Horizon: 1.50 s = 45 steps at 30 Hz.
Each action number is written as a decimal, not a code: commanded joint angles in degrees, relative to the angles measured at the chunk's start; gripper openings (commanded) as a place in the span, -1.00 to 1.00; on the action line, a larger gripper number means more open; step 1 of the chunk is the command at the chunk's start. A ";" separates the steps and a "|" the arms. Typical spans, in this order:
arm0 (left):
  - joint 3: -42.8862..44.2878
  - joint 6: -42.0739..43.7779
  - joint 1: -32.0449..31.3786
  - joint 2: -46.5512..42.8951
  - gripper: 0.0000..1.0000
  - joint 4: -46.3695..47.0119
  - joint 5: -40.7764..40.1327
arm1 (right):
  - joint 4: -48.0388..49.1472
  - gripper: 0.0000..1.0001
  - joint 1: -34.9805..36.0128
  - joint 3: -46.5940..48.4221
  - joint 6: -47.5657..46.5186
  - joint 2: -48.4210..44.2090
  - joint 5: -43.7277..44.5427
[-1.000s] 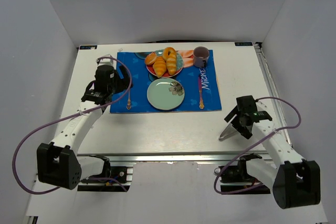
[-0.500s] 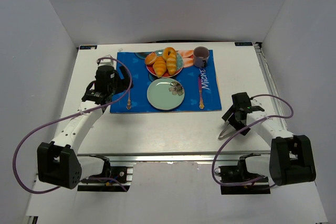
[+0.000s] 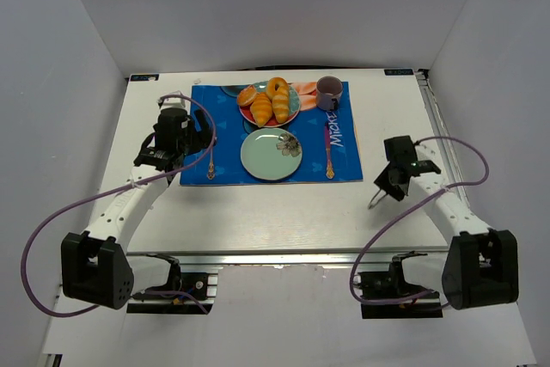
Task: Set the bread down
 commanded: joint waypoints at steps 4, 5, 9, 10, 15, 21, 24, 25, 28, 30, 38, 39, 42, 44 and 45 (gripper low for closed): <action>4.55 -0.36 1.28 0.88 0.93 -0.18 -3.67 | -0.88 -0.19 0.41 15.72 -10.23 -4.17 0.59; 5.25 -0.62 1.89 1.15 0.93 -0.18 -4.02 | 0.09 -0.20 0.68 17.30 -11.73 -3.12 -0.02; 8.24 -3.34 8.47 2.73 0.93 2.28 1.85 | 3.78 -0.21 3.22 24.51 -19.03 1.10 -6.34; 9.73 -3.78 11.01 4.04 0.93 2.72 3.08 | 5.18 -0.21 4.71 26.53 -21.30 2.06 -7.49; 15.19 -4.05 16.13 7.83 0.93 2.02 5.46 | 11.60 -0.21 10.68 33.30 -26.94 10.76 -14.52; 16.78 -3.00 17.98 8.36 0.93 1.23 4.06 | 14.51 -0.21 14.65 41.92 -31.08 21.22 -20.76; 16.16 -2.91 18.33 8.27 0.93 0.97 3.88 | 15.30 -0.20 15.53 44.91 -31.43 25.18 -23.93; 15.90 -2.82 18.42 8.18 0.93 0.96 3.71 | 15.39 -0.20 15.79 45.61 -31.35 26.93 -24.37; 15.19 -2.73 18.68 8.01 0.93 0.88 3.62 | 15.56 -0.17 16.67 47.63 -31.52 29.75 -25.34; 14.67 -2.64 18.68 7.92 0.93 0.88 3.36 | 16.18 -0.16 17.11 48.25 -31.52 30.81 -25.96; 13.00 -3.17 18.77 7.83 0.93 1.40 3.44 | 19.43 -0.12 17.38 47.56 -29.06 31.26 -28.15; 12.91 -3.17 18.77 7.92 0.93 1.40 3.71 | 20.56 -0.11 17.38 47.03 -28.62 30.91 -28.16; 12.47 -3.34 18.77 7.83 0.93 1.67 3.80 | 21.37 -0.09 17.46 45.71 -27.74 29.41 -28.42; 11.94 -3.43 18.77 7.83 0.93 1.93 4.06 | 21.28 -0.05 17.47 45.36 -27.65 28.36 -28.51; 11.85 -3.61 18.77 7.74 0.93 2.02 4.23 | 21.36 -0.03 17.47 45.09 -27.57 28.01 -28.42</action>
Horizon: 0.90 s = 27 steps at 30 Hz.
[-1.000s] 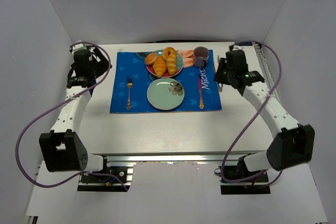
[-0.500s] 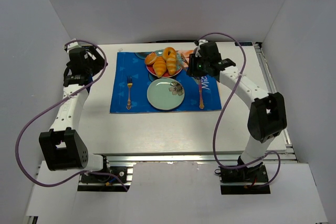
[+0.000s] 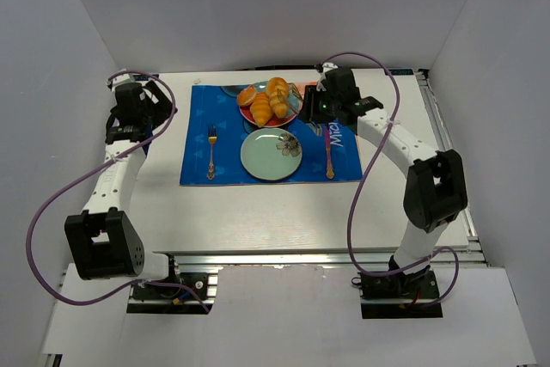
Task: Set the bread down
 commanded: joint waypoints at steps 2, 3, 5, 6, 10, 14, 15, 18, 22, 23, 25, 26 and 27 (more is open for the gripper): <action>-1.20 -0.59 0.35 -1.50 0.93 0.73 1.20 | 4.58 0.03 0.44 -1.07 0.72 -5.20 -2.23; -1.37 -0.68 0.43 -1.50 0.93 0.90 1.29 | 4.67 0.04 0.35 -1.25 0.72 -5.38 -2.24; -1.64 -0.86 0.35 -1.59 0.93 0.99 1.55 | 4.93 0.04 0.44 -1.60 0.80 -5.47 -2.32; -1.55 -0.86 0.35 -1.59 0.93 1.08 1.64 | 5.02 0.04 0.35 -1.69 0.89 -5.47 -2.41; -1.55 -0.60 0.35 -1.94 0.93 0.82 1.46 | 5.81 0.04 0.35 -2.83 1.33 -5.20 -2.41; -1.55 -0.42 0.35 -2.03 0.93 0.55 1.38 | 7.74 0.06 0.44 -4.41 2.39 -4.77 -2.15; -1.55 -0.51 0.35 -2.03 0.93 0.55 1.38 | 7.92 0.06 0.35 -4.59 2.56 -4.24 -2.23; -1.46 -0.33 0.35 -1.94 0.93 0.55 1.38 | 8.97 0.08 0.44 -4.85 2.91 -3.01 -2.32; -1.20 -0.24 0.35 -1.59 0.93 0.38 1.29 | 10.03 0.08 0.44 -4.77 3.53 -1.25 -2.76; -1.20 -0.33 0.35 -1.50 0.93 0.38 1.29 | 10.20 0.09 0.44 -4.77 3.70 -0.90 -2.94; -1.29 -0.24 0.35 -1.50 0.93 0.38 1.20 | 10.56 0.11 0.44 -4.77 4.05 0.15 -2.85; -1.37 -0.33 0.35 -1.50 0.93 0.38 1.20 | 10.73 0.12 0.35 -4.77 4.32 0.59 -2.94; -1.37 -0.24 0.35 -1.42 0.93 0.47 1.20 | 10.91 0.13 0.35 -4.77 4.49 1.29 -3.03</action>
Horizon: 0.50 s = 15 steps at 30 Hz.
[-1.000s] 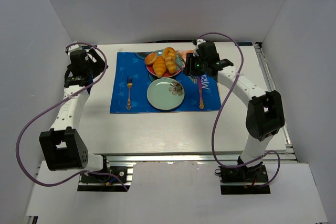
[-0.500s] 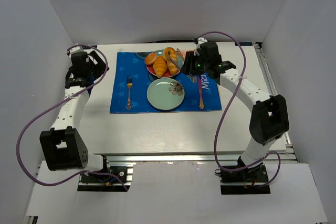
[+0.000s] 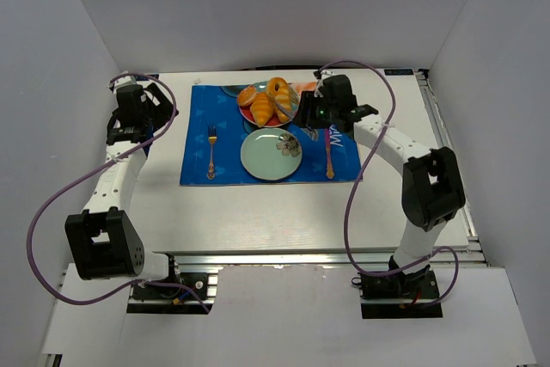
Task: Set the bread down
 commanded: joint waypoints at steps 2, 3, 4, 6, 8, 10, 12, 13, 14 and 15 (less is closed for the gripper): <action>-0.02 0.09 0.35 -1.33 0.93 0.25 0.26 | 4.09 0.14 0.22 0.17 1.70 1.69 -0.60; -0.10 0.17 0.35 -1.33 0.93 0.25 0.17 | 4.44 0.14 0.22 0.08 1.79 2.13 -0.51; -0.19 0.26 0.43 -1.33 0.93 0.16 0.17 | 4.88 0.14 0.22 -0.18 2.05 2.31 -0.16; -0.37 0.26 0.26 -1.33 0.93 0.16 0.08 | 5.06 0.14 0.22 -0.44 2.49 2.75 0.10; -0.54 0.26 0.35 -1.33 0.93 0.16 0.00 | 5.50 0.14 0.22 -0.71 2.84 2.93 0.37; -0.63 0.35 0.43 -1.33 0.93 0.25 0.00 | 5.50 0.14 0.22 -0.88 3.11 3.19 0.46; -0.89 0.17 0.43 -1.33 0.93 0.34 0.08 | 5.41 0.14 0.13 -0.97 3.28 3.54 0.54; -0.98 0.09 0.43 -1.33 0.93 0.42 0.08 | 5.41 0.14 0.13 -1.15 3.63 3.54 0.72; -0.98 0.00 0.43 -1.41 0.93 0.51 0.17 | 5.50 0.14 0.13 -1.23 3.90 3.45 0.81; -1.07 0.08 0.35 -1.42 0.93 0.60 0.17 | 5.50 0.14 0.05 -1.67 4.07 3.37 0.98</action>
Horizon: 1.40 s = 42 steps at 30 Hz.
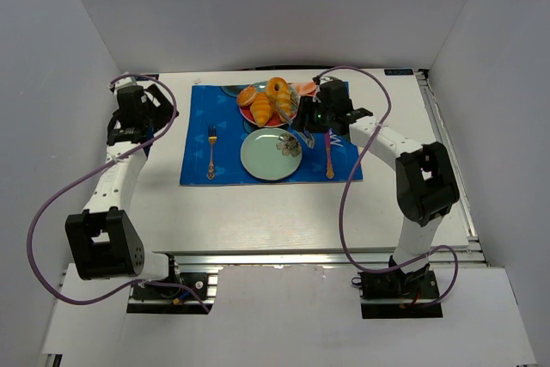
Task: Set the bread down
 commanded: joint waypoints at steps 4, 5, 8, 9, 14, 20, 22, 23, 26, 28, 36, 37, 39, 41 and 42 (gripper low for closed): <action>-0.92 0.06 0.43 -1.50 0.93 0.60 0.26 | 3.44 0.10 0.04 -1.26 2.07 -0.24 1.31; -0.83 0.06 0.43 -1.59 0.93 0.60 0.26 | 3.36 0.10 0.04 -1.35 2.16 -0.33 1.40; -0.92 -0.02 0.43 -1.68 0.93 0.60 0.43 | 3.27 0.04 0.04 -1.70 2.42 -0.42 1.66; -0.92 -0.02 0.43 -1.77 0.93 0.60 0.52 | 3.10 0.01 -0.04 -1.79 2.51 -0.42 1.75; -1.18 -0.20 0.35 -1.94 0.93 0.69 0.52 | 3.18 -0.36 -0.04 -2.23 2.51 -1.47 1.75; -1.62 -0.38 0.43 -2.12 0.93 0.95 0.87 | 3.44 -0.48 -0.13 -2.23 2.25 -3.14 0.96; -1.71 -0.38 0.43 -2.21 0.93 0.95 0.87 | 3.71 -0.52 -0.04 -2.32 2.25 -4.10 0.26; -1.80 -0.46 0.43 -2.38 0.93 1.04 0.87 | 3.71 -0.53 -0.04 -2.32 2.25 -4.37 0.17; -1.80 -0.64 0.35 -2.38 0.93 1.21 1.14 | 3.88 -0.54 -0.04 -2.14 2.25 -5.51 -0.44; -1.89 -0.64 0.43 -2.47 0.93 1.30 1.31 | 3.71 -0.55 -0.04 -2.05 2.16 -6.48 -0.53; -2.06 -0.99 0.35 -2.65 0.93 1.57 1.84 | 1.34 -0.55 -0.04 -2.49 1.37 -9.55 -2.55; -2.15 -0.99 0.35 -2.65 0.93 1.65 1.84 | 0.99 -0.54 0.04 -3.10 1.19 -10.52 -3.08; -2.15 -0.99 0.35 -2.73 0.93 1.83 2.10 | -0.41 -0.53 0.04 -3.98 0.40 -12.53 -4.83; -2.15 -0.99 0.35 -3.08 0.93 2.18 2.37 | -1.65 -0.52 0.13 -6.09 -0.56 -14.21 -5.97; -2.32 -1.17 0.43 -3.09 0.93 2.44 2.63 | -2.61 -0.52 0.13 -7.84 -0.91 -16.04 -6.33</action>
